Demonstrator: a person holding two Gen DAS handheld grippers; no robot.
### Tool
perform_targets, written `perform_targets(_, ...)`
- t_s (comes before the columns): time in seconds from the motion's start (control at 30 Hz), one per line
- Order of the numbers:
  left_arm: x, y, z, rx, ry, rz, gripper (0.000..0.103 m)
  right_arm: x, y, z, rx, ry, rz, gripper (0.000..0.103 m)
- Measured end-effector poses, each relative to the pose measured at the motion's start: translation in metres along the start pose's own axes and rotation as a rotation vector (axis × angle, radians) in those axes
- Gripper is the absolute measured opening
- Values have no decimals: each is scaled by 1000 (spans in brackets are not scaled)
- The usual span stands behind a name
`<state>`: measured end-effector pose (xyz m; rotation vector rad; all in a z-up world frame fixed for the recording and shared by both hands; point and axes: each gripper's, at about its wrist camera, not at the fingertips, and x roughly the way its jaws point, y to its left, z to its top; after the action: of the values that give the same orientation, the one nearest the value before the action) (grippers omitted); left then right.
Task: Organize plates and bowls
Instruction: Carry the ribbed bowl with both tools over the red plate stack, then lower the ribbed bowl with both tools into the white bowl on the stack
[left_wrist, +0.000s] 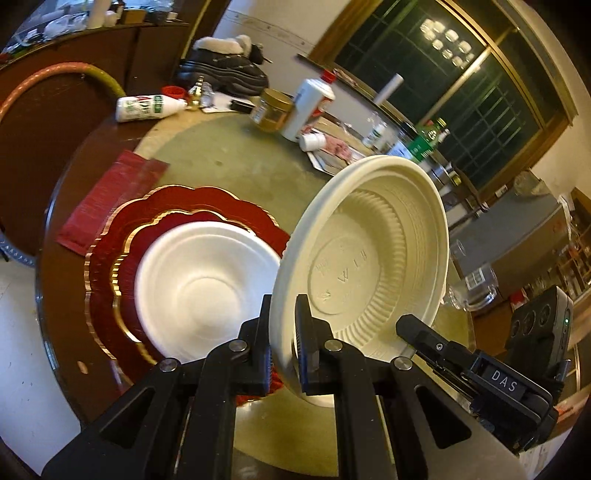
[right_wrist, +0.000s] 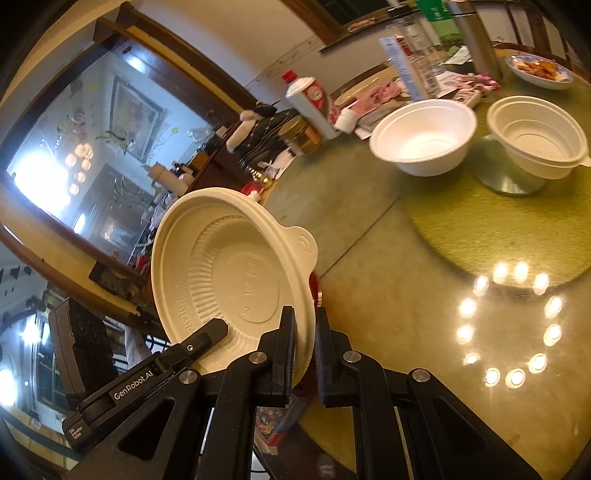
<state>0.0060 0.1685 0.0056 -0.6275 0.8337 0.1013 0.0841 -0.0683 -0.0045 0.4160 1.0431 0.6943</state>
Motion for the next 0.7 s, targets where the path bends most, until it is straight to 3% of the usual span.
perform_targets(0.7,-16,56,6,-82,1,45,8,51,49,-8,-59,103,5,10)
